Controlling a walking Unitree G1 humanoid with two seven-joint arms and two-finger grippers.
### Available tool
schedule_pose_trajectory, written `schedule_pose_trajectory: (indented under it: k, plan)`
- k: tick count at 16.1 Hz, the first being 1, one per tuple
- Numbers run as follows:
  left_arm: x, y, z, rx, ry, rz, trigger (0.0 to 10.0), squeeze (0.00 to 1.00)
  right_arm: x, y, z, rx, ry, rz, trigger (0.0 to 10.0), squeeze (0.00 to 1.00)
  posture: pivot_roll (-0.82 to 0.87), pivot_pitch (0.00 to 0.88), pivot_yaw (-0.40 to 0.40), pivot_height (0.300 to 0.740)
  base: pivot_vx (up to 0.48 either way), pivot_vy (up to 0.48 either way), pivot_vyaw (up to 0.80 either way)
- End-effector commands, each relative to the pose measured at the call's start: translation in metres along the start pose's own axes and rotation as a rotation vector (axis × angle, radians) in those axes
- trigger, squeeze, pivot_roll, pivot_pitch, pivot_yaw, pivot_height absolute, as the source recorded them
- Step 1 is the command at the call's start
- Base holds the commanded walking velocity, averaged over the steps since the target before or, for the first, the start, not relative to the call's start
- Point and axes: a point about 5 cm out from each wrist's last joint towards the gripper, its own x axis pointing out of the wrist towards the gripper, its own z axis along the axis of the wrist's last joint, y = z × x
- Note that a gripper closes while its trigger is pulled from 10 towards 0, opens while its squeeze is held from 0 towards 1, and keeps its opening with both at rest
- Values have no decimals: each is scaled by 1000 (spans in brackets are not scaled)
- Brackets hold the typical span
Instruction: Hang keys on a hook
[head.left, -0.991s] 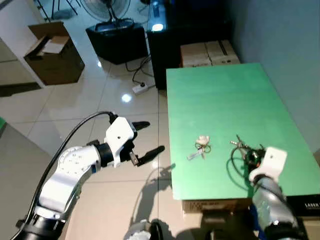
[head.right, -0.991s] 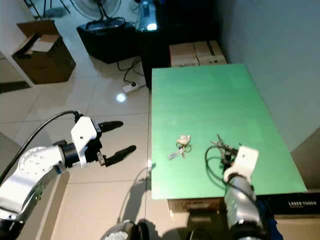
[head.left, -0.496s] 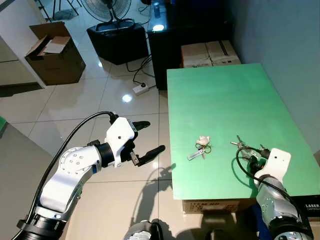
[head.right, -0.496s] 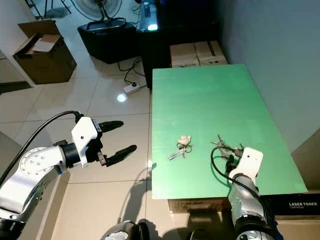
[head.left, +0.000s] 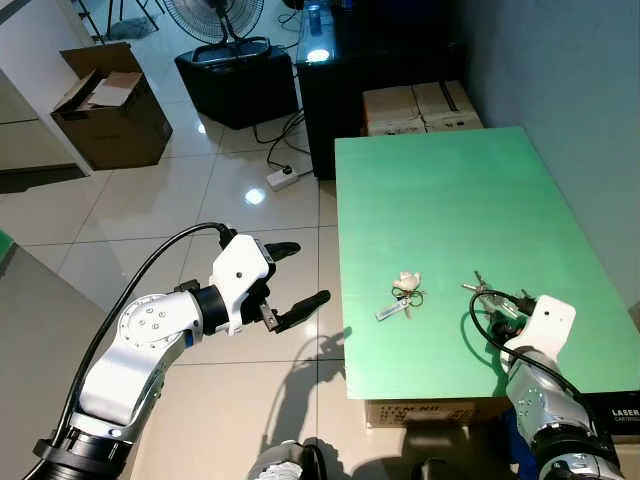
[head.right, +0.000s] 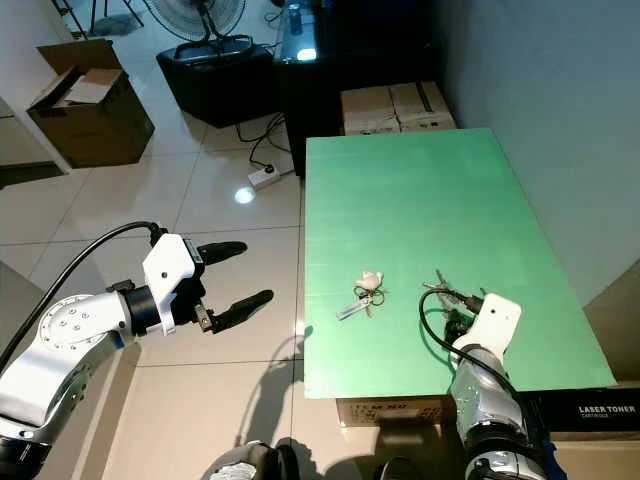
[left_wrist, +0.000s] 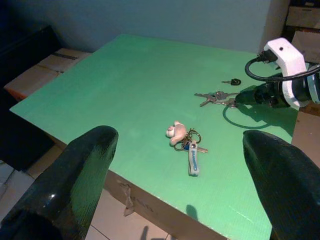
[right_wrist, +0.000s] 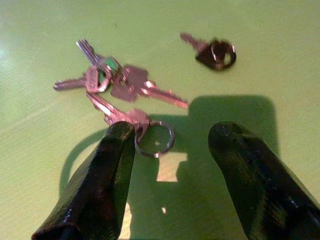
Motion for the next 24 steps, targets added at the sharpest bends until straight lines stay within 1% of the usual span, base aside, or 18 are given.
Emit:
schedule_pose_trajectory:
  k: [1,4,7,10,18,19,20,22,23,24]
  plan:
    - [-4,2,-2,9,20,2,10000,0,1,7,-3,65,31,13,10000,0,52,80,141,740,0,0,0]
    - [-4,1,-3,8,27,-9,10000,0,1,12,-6,117,63,30,10000,0,53,77,138,740,0,0,0]
    - [-4,1,-2,10,26,-7,10000,0,3,15,-4,121,61,46,10000,0,57,78,139,740,0,0,0]
    - [-4,1,-2,9,27,-12,10000,0,5,18,1,156,69,69,10000,0,59,79,139,740,0,0,0]
    - [-4,1,-2,11,27,-11,10000,0,7,20,7,152,57,88,10000,0,62,81,137,740,0,0,0]
    - [-4,1,-1,11,27,-11,10000,0,7,23,7,142,49,103,6627,0,62,82,137,740,0,0,0]
    - [-4,1,-1,11,27,-11,10000,0,7,24,8,144,44,108,6078,0,62,82,137,740,0,0,0]
    - [-4,1,-2,10,27,-11,10000,0,8,25,10,145,36,113,5765,0,62,82,137,740,0,0,0]
    - [-4,1,-2,10,28,-11,10000,0,8,25,10,146,34,115,4980,0,62,83,139,740,0,0,0]
    - [-4,1,-2,10,28,-11,10000,0,8,25,11,146,33,115,4510,0,62,83,139,740,0,0,0]
